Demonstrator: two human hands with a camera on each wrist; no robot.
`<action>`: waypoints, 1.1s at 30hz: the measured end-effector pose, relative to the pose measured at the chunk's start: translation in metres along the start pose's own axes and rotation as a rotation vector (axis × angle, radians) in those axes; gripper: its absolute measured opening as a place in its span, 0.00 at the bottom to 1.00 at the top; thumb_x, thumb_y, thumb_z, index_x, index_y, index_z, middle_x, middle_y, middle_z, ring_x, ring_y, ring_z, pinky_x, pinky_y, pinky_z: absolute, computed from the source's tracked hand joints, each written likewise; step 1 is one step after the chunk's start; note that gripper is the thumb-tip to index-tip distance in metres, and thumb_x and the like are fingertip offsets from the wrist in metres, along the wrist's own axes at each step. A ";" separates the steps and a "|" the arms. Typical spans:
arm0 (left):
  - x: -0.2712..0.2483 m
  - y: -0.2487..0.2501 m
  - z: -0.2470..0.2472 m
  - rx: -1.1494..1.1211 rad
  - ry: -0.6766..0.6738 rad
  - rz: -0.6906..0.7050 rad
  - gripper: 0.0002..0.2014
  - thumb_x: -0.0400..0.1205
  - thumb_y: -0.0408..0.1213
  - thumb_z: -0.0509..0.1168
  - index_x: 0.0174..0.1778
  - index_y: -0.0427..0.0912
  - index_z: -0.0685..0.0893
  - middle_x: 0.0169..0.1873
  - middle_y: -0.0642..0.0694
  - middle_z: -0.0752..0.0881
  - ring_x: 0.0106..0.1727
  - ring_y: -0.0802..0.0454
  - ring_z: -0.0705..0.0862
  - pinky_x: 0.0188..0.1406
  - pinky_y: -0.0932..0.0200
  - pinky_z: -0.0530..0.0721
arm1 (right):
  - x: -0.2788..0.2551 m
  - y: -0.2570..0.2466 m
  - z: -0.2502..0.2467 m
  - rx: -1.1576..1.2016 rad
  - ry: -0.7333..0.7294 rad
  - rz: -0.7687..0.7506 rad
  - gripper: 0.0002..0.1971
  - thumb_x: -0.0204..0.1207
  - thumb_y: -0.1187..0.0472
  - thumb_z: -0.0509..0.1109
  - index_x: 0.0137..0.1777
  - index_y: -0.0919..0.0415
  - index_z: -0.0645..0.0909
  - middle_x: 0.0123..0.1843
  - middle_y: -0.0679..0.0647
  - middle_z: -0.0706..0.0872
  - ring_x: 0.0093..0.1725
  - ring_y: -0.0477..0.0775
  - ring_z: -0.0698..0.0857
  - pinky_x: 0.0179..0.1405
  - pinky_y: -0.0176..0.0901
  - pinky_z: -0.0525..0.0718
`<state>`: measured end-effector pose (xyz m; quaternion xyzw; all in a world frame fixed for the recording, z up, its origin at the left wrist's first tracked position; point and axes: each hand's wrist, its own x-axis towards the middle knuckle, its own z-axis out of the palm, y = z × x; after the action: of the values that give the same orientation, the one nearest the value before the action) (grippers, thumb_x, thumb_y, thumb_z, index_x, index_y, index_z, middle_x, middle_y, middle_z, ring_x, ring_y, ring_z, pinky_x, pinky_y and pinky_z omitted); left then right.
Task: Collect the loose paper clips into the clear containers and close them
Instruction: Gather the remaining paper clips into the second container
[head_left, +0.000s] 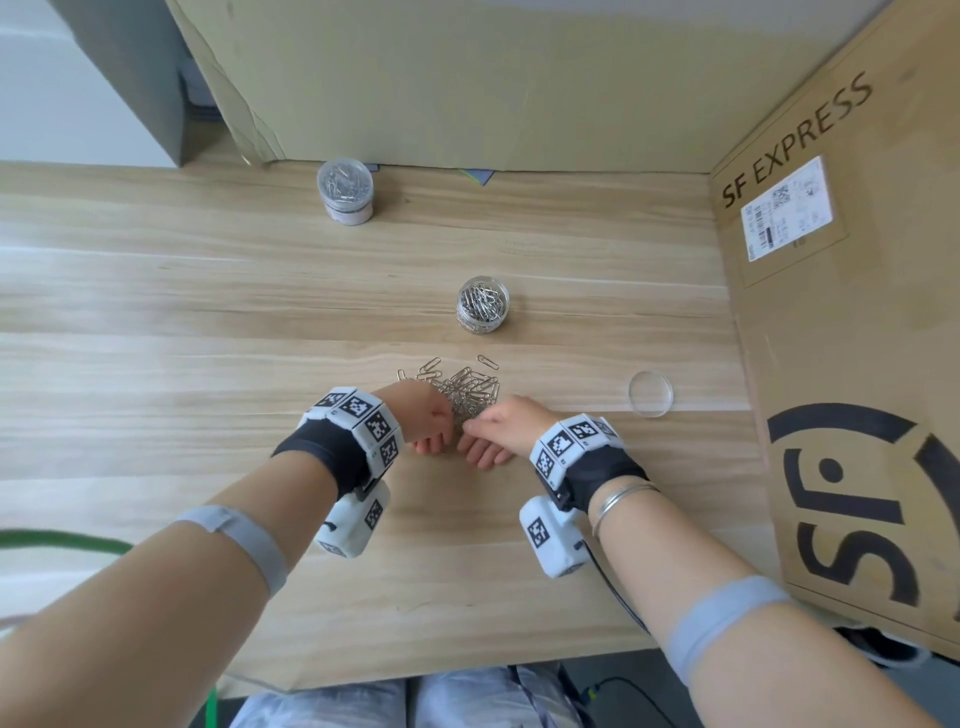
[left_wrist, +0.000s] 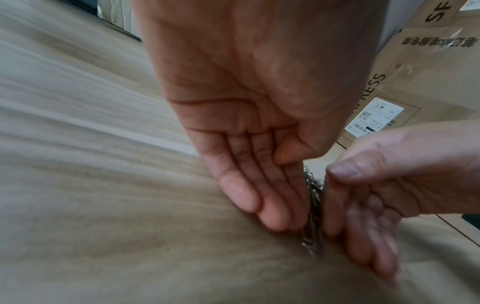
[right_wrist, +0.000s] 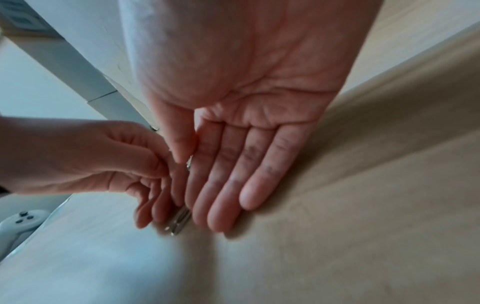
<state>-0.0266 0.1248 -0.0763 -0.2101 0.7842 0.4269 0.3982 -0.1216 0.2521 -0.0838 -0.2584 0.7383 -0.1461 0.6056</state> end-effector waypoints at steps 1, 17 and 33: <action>-0.001 -0.001 -0.002 0.008 0.039 0.020 0.14 0.80 0.30 0.54 0.46 0.37 0.86 0.37 0.45 0.89 0.27 0.58 0.81 0.34 0.69 0.81 | 0.000 -0.002 -0.004 0.012 0.041 -0.026 0.14 0.80 0.54 0.61 0.39 0.52 0.87 0.37 0.49 0.90 0.37 0.49 0.88 0.47 0.43 0.87; -0.001 -0.015 -0.003 0.305 0.462 0.020 0.43 0.61 0.51 0.79 0.71 0.51 0.67 0.66 0.47 0.70 0.65 0.45 0.71 0.60 0.47 0.81 | -0.002 -0.008 -0.004 -0.495 0.459 -0.069 0.54 0.56 0.45 0.83 0.79 0.56 0.58 0.74 0.53 0.63 0.64 0.56 0.79 0.66 0.50 0.78; 0.009 -0.004 -0.001 0.075 0.594 0.059 0.18 0.74 0.37 0.71 0.60 0.39 0.81 0.54 0.39 0.84 0.54 0.41 0.83 0.54 0.53 0.78 | 0.014 -0.026 -0.006 -0.428 0.472 -0.199 0.20 0.70 0.61 0.73 0.63 0.57 0.79 0.63 0.56 0.79 0.60 0.59 0.82 0.60 0.51 0.81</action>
<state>-0.0300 0.1224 -0.0853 -0.2879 0.8875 0.3289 0.1462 -0.1236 0.2224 -0.0808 -0.4094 0.8434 -0.1021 0.3327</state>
